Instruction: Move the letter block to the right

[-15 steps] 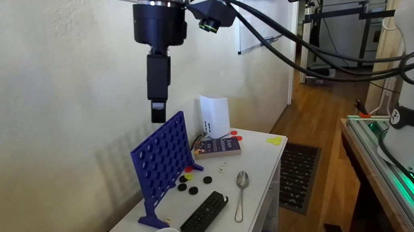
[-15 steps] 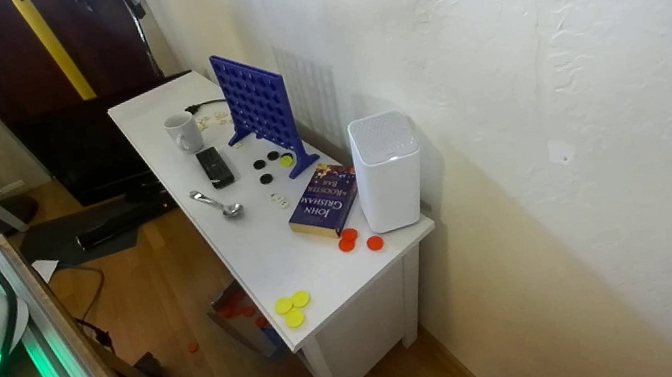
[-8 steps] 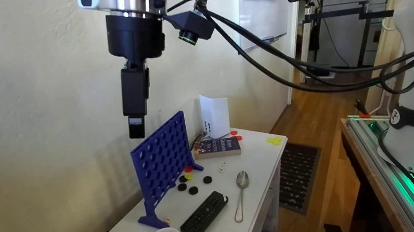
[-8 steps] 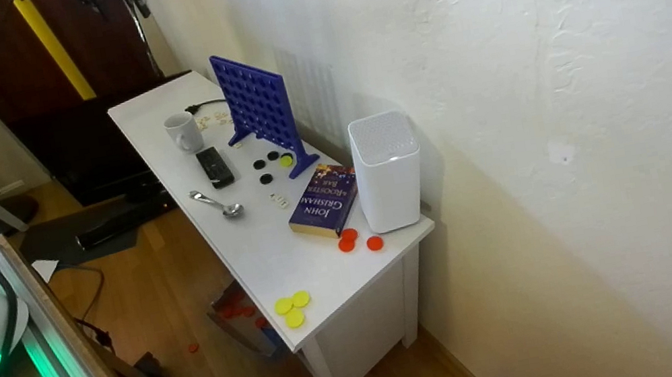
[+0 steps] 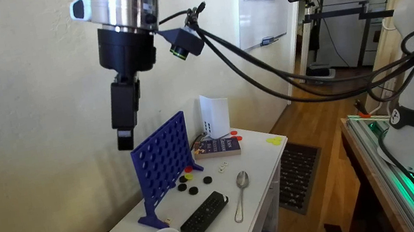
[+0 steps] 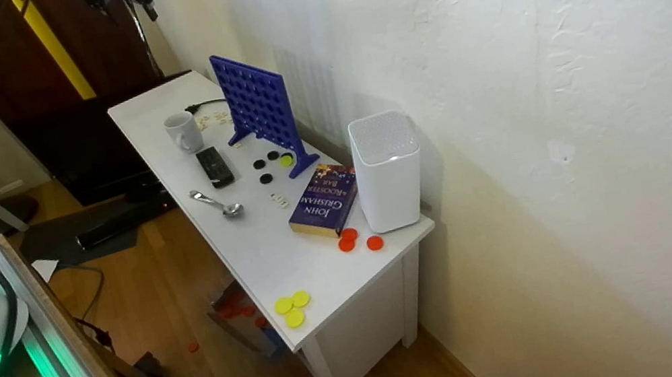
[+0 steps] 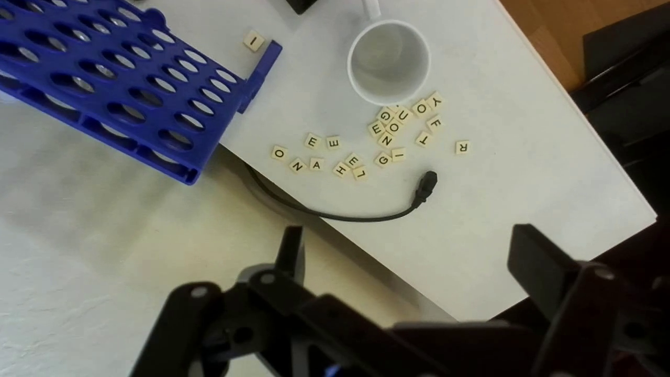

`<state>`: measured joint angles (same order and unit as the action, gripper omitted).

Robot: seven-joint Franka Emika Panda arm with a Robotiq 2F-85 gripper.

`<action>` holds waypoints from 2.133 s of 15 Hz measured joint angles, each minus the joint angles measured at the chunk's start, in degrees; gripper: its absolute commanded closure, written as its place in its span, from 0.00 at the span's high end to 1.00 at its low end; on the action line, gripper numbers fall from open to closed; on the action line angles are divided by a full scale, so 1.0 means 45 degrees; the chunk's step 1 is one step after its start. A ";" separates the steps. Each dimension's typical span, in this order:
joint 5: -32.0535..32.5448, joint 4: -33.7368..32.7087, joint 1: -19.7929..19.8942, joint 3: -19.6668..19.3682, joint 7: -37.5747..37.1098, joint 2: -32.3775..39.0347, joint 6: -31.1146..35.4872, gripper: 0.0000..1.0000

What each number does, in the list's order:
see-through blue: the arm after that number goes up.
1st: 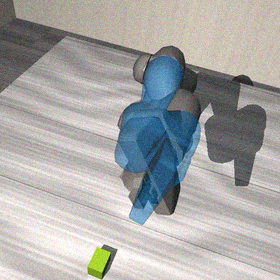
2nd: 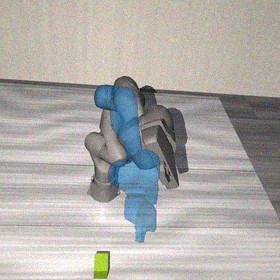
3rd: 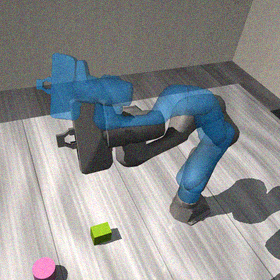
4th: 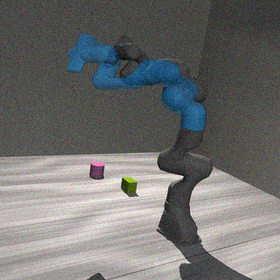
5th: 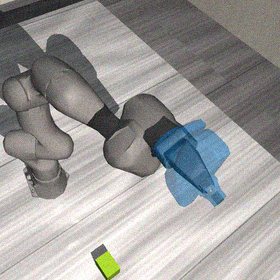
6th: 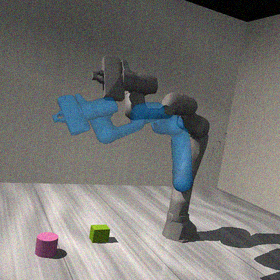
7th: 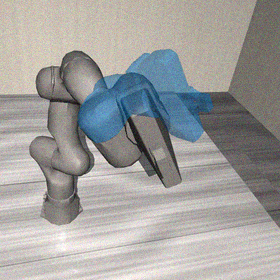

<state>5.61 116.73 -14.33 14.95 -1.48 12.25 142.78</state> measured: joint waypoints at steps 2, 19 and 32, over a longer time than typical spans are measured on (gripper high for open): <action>0.0009 -0.0534 -0.0099 -0.0001 0.0375 0.0980 0.0541 1.00; 0.1481 -0.5167 -0.2062 -0.1485 0.1586 0.6567 -0.0668 1.00; 0.1865 -0.5872 -0.2214 -0.1461 0.2022 0.7482 -0.0018 1.00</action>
<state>14.00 90.31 -24.29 8.37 7.61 45.91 142.70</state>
